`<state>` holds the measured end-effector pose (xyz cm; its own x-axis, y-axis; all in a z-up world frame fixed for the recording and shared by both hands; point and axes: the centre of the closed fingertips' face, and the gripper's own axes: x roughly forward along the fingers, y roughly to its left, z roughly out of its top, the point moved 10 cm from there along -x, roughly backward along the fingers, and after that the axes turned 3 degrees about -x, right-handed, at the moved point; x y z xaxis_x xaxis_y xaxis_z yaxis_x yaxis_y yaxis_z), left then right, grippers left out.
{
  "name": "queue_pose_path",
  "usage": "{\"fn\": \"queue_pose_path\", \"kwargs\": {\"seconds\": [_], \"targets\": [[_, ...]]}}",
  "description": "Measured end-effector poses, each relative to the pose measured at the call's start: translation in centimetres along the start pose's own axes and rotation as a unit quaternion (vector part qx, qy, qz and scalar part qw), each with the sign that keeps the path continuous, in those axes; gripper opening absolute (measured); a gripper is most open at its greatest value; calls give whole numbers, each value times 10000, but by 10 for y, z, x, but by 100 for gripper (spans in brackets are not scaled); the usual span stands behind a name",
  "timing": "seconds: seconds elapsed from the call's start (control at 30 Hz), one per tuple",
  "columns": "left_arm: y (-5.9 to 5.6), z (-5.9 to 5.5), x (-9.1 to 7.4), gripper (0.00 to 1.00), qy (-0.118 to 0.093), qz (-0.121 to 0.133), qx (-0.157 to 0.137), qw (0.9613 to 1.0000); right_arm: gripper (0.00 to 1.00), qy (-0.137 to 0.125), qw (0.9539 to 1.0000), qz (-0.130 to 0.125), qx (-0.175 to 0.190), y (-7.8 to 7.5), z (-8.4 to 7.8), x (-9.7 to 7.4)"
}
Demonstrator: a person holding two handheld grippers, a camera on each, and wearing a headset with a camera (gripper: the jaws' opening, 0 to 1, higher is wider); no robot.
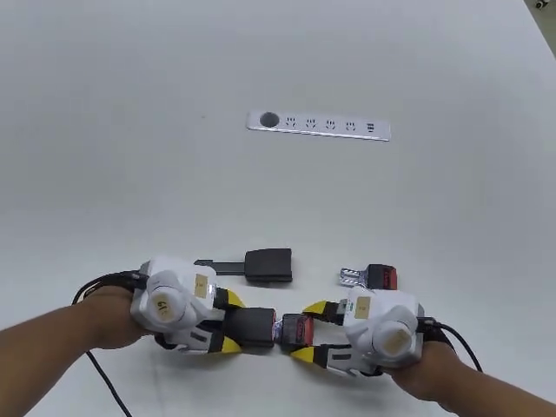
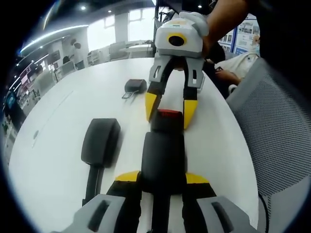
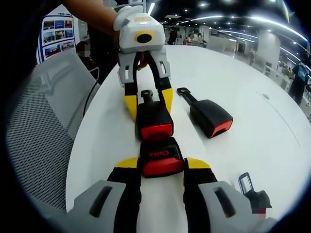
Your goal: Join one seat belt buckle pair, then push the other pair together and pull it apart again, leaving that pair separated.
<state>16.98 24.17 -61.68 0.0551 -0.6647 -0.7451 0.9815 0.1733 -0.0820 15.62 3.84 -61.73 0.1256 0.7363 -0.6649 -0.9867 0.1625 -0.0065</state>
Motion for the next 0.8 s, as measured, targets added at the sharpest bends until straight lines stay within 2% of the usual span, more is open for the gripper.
{"fn": "queue_pose_path", "kwargs": {"seconds": [0.27,0.8], "targets": [[0,-1,-1,32,-78,-44,-30,10000,32,-85,9999,5,70,1,1,-2],[-2,-1,-2,32,-136,-83,-72,9998,32,-210,9995,0,219,-2,-7,-3]]}}
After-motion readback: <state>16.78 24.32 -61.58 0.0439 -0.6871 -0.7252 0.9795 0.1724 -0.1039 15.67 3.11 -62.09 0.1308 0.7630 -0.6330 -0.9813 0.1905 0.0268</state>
